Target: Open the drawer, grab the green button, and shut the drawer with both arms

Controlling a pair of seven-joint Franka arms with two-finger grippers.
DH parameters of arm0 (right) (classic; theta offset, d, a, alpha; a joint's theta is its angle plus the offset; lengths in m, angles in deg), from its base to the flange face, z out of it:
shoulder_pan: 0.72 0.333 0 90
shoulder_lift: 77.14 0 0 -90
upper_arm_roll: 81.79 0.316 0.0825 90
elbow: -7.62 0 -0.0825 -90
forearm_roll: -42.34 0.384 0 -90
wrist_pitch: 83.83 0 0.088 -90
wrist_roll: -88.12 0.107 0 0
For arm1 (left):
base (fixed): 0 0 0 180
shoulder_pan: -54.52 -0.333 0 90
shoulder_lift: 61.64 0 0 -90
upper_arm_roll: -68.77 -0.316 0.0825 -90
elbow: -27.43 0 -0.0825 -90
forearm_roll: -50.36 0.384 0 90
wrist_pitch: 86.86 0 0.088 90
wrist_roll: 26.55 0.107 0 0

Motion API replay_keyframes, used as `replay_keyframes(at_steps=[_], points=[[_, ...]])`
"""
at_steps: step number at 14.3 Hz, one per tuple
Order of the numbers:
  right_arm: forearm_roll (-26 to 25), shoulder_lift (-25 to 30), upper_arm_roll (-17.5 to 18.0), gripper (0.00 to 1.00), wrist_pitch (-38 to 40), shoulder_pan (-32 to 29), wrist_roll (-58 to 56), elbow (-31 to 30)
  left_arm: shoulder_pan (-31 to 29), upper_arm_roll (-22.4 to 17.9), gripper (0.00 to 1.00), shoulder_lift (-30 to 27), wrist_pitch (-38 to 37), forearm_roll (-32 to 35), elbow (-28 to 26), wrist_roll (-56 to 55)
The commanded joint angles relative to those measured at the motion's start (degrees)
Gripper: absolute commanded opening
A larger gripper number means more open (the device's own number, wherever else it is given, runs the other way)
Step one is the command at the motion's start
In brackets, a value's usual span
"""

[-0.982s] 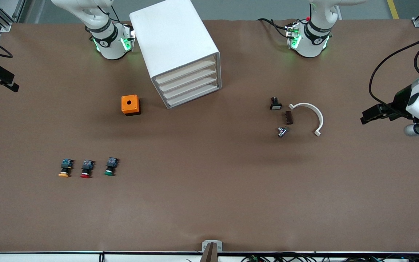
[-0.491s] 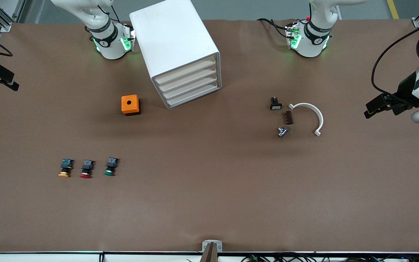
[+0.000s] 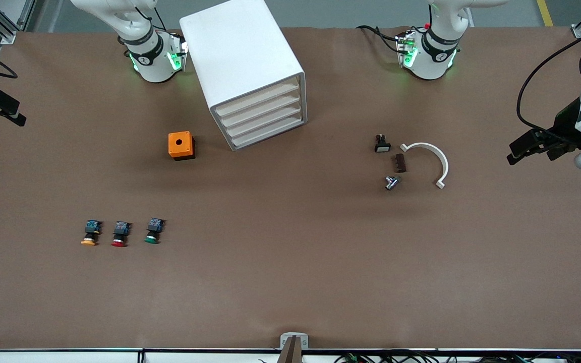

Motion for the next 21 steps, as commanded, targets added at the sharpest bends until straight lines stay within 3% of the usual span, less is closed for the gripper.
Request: replay_keyframes(at_steps=[1, 6, 13, 21], points=[[0.0, 1.3, -0.4, 1.0, -0.2, 0.7, 0.2, -1.0, 0.0, 0.1, 1.0, 0.1, -0.2, 1.2, 2.2, 0.5], [0.4, 1.4, -0.5, 1.0, -0.2, 0.5, 0.7, -1.0, 0.3, 0.1, 1.0, 3.6, -3.6, 1.2, 9.5, 0.4], [1.6, 1.5, -0.5, 1.0, 0.5, 0.6, 2.3, -1.0, 0.6, 0.2, 1.0, 2.6, -8.3, 1.3, 9.6, 0.5], [1.0, 1.3, -0.5, 1.0, 0.7, 0.4, 2.0, -1.0, 0.2, 1.0, 1.0, 1.4, -8.4, 1.2, 9.7, 0.5]])
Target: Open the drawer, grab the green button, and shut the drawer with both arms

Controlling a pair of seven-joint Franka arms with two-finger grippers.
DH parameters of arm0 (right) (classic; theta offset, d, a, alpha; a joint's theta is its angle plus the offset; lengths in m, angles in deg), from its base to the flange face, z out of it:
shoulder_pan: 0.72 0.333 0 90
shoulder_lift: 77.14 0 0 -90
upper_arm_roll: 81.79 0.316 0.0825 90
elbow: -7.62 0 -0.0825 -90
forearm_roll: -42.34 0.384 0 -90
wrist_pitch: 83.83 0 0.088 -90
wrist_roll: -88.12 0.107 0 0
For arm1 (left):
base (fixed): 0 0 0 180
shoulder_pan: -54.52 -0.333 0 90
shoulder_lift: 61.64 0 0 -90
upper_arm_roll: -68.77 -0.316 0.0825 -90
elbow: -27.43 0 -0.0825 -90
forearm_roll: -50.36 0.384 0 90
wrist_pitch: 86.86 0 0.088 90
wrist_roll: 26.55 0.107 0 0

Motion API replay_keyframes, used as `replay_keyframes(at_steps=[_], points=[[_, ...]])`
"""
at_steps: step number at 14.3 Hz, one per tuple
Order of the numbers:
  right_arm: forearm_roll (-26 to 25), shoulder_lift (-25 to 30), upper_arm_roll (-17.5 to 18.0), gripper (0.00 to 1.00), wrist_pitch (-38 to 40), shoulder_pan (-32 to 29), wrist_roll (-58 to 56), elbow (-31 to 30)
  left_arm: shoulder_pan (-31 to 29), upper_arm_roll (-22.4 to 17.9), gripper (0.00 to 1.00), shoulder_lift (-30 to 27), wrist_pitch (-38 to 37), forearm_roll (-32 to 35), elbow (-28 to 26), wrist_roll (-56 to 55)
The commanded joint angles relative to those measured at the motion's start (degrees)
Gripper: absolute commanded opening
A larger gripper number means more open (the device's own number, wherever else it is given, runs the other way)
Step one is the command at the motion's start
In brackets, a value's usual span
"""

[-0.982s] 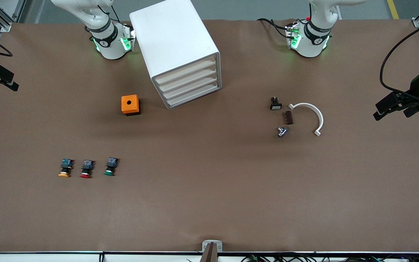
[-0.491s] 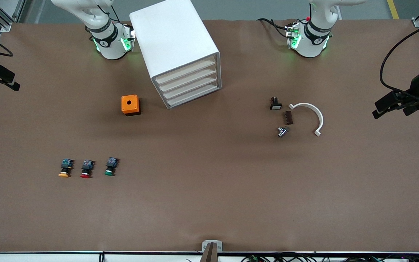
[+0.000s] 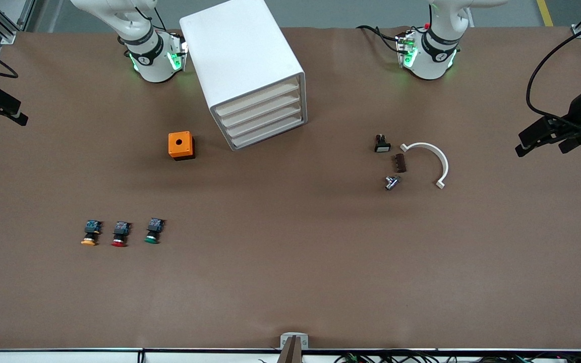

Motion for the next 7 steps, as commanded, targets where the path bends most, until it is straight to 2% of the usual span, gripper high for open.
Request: replay_keyframes(at_steps=[1, 7], points=[[0.0, 1.3, -0.4, 1.0, 0.2, 0.3, 0.6, -1.0, -0.3, 0.3, 1.0, -0.5, -1.0, 1.2, 0.4, 0.5], [-0.2, 1.3, -0.3, 1.0, 0.0, 0.6, 0.7, -1.0, -0.2, 0.3, 1.0, -0.5, -1.0, 1.2, 0.4, 0.5]])
